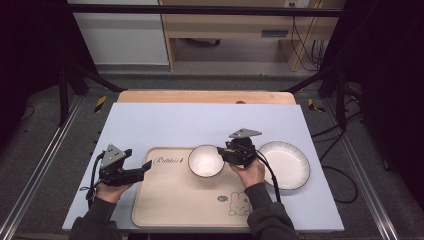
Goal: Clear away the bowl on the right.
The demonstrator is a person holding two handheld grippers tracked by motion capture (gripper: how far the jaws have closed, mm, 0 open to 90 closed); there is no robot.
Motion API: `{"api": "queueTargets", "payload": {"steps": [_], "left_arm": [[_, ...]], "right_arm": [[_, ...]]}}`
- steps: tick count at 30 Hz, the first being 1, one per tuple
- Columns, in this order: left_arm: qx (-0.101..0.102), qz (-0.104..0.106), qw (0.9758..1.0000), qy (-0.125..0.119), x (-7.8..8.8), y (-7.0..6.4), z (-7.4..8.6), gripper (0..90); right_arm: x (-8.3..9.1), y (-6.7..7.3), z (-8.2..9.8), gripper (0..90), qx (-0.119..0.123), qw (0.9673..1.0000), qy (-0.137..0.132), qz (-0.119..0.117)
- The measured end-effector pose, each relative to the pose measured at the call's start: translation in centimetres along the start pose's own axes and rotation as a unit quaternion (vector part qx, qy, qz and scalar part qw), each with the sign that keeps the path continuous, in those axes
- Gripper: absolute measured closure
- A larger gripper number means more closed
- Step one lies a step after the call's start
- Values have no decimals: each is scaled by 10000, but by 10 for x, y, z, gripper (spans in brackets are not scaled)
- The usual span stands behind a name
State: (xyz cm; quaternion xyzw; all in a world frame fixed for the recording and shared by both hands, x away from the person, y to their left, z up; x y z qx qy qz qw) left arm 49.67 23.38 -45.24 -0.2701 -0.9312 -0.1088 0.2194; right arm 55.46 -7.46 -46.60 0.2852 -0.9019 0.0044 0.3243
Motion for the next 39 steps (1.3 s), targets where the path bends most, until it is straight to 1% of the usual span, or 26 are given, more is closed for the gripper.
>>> {"api": "queueTargets", "payload": {"steps": [2, 3, 4, 5, 6, 7, 8, 9, 11, 12, 13, 14, 17, 18, 22, 26, 27, 31, 34, 37, 39], "left_arm": [[3, -1, 10000, -2, 0, 0, 0, 161], [2, -3, 10000, -3, 0, 0, 0, 162], [3, -3, 10000, -2, 0, 0, 0, 162], [1, -3, 10000, -2, 0, 0, 0, 162], [2, -2, 10000, -4, 0, 0, 0, 161], [-1, -4, 10000, -2, 0, 0, 0, 161], [-2, -2, 10000, -4, 0, 0, 0, 161], [-2, -2, 10000, -4, 0, 0, 0, 161], [-1, -5, 10000, -4, 0, 0, 0, 161], [-1, -7, 10000, -2, 0, 0, 0, 161], [1, -9, 10000, -5, 0, 0, 0, 161], [2, -12, 10000, -5, 0, 0, 0, 161], [17, -20, 10000, -12, 0, 1, 0, 161], [16, -21, 10000, -15, 0, 1, 0, 161], [43, -26, 10000, -28, 1, 2, 0, 160], [84, -52, 9999, -51, 2, 4, 0, 159], [99, -63, 9999, -60, 3, 5, -1, 159], [138, -87, 9998, -89, 5, 7, -1, 157], [155, -95, 9998, -102, 5, 7, -1, 155], [157, -100, 9998, -95, 5, 8, -1, 153], [169, -109, 9997, -100, 5, 9, 0, 152]], "right_arm": [[6, -1, -3, 522, 46, 9999, -154, 35], [12, -1, -7, 481, 89, 9995, -301, 84], [14, -2, -8, 463, 100, 9992, -372, 124], [14, -2, -8, 463, 100, 9992, -372, 124], [20, -3, -11, 424, 150, 9984, -506, 182], [20, -3, -11, 424, 150, 9984, -506, 182], [26, -3, -13, 384, 169, 9975, -639, 233], [26, -3, -13, 384, 169, 9975, -639, 233], [31, -5, -16, 334, 235, 9961, -799, 298], [36, -6, -17, 286, 259, 9947, -922, 371], [36, -6, -17, 286, 259, 9947, -922, 371], [39, -8, -17, 253, 286, 9934, -1024, 440], [43, -10, -17, 230, 296, 9924, -1086, 497], [47, -12, -18, 205, 272, 9912, -1181, 533], [53, -14, -18, 201, 207, 9907, -1246, 506], [59, -15, -18, 186, 220, 9893, -1369, 457], [61, -15, -17, 182, 182, 9893, -1372, 462], [65, -18, -14, 169, 212, 9886, -1403, 493], [69, -19, -12, 161, 206, 9881, -1460, 443], [72, -22, -9, 153, 248, 9873, -1490, 493], [75, -25, -6, 153, 226, 9878, -1452, 509]]}}
Point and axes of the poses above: each handheld gripper's, and its own axes: x roughly backward along the jaws, z roughly out of its underside, y roughly to its left, the point moved 7 cm from there along -x, roughly forward along the jaws, and after that the axes turned 6 degrees about -x, right-handed, at the moved point
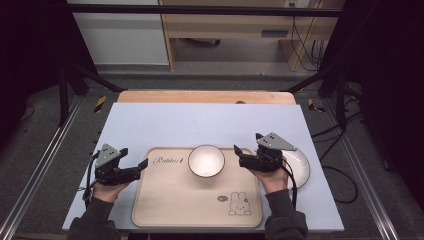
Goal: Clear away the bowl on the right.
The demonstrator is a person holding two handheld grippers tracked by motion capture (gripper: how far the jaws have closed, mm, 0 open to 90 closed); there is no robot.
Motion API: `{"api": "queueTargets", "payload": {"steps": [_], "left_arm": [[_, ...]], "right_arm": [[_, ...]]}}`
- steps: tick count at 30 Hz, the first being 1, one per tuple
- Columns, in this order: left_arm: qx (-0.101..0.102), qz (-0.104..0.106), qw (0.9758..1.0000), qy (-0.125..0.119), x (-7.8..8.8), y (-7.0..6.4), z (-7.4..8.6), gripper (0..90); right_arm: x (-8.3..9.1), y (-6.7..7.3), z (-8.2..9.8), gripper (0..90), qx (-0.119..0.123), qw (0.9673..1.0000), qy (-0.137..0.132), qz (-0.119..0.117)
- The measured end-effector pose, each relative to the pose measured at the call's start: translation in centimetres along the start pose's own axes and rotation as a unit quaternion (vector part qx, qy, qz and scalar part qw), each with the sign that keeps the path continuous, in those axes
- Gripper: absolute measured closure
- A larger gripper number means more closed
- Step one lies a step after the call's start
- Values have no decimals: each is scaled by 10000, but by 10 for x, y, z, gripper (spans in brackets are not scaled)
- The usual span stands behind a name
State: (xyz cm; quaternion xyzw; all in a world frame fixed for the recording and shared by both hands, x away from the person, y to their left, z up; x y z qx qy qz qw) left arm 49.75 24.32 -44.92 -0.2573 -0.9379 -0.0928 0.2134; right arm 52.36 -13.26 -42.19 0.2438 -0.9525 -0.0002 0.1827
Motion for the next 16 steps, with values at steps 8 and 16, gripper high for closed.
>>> {"api": "queueTargets", "payload": {"steps": [8, 16], "left_arm": [[50, -28, 10000, 42, -1, 2, 4, 152], [96, -66, 9999, 84, -3, 5, 8, 153]], "right_arm": [[9, -11, 11, 152, -67, 10000, 37, 63], [16, -21, 18, 152, -177, 9997, 70, 123]]}}
Point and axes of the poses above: each handheld gripper's, and its own axes: x roughly backward along the jaws, z roughly out of its underside, y roughly to its left, the point moved 7 cm from there along -x, roughly forward along the jaws, and after that the axes turned 6 degrees about -x, right-handed, at the moved point
